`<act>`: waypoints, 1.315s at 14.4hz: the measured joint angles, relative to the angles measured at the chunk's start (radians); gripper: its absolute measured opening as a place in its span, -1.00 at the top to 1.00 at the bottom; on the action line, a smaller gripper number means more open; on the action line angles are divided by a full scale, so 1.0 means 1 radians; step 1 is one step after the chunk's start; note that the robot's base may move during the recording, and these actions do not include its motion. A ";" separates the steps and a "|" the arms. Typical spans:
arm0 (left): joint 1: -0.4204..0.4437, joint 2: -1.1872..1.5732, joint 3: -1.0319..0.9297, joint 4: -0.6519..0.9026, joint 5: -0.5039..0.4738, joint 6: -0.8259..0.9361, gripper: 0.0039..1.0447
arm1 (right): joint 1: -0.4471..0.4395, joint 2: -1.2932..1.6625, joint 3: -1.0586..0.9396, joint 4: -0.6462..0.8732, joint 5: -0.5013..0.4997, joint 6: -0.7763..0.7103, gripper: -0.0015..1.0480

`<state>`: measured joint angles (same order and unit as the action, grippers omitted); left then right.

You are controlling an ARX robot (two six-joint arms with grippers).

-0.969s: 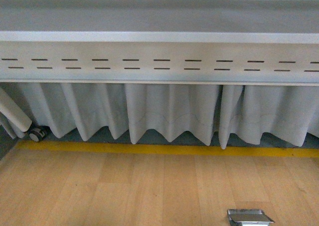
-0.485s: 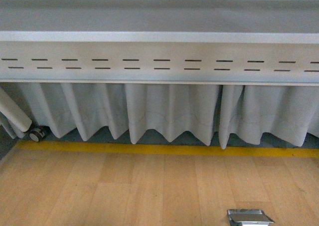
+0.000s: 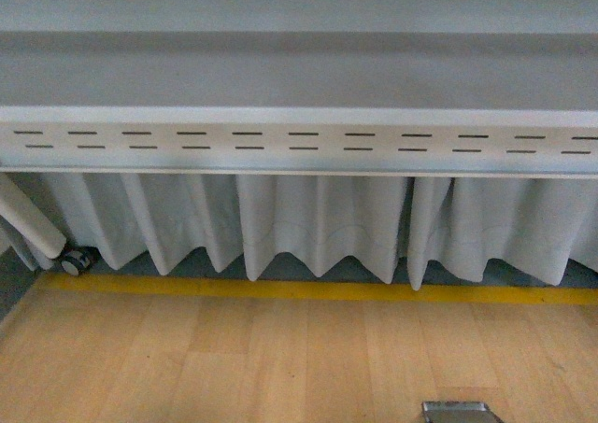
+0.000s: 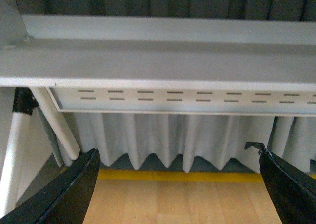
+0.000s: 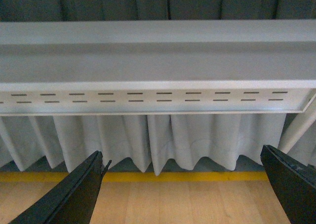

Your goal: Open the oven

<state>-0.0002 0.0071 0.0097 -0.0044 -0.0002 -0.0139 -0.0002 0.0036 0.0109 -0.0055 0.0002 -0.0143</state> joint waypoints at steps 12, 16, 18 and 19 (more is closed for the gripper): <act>0.000 0.000 0.000 0.001 0.000 0.000 -0.88 | 0.000 0.000 0.000 0.002 0.000 0.000 -0.87; 0.000 0.000 0.000 0.000 0.000 0.001 -0.88 | 0.000 0.000 0.000 0.002 0.000 0.000 -0.87; 0.000 0.000 0.000 0.000 0.000 0.001 -0.88 | 0.000 0.000 0.000 0.002 0.000 0.000 -0.87; 0.000 0.000 0.000 0.001 0.000 0.001 -0.88 | 0.000 0.000 0.000 0.002 0.000 0.000 -0.87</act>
<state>-0.0002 0.0071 0.0097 -0.0032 -0.0002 -0.0128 -0.0002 0.0032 0.0109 -0.0036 0.0002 -0.0139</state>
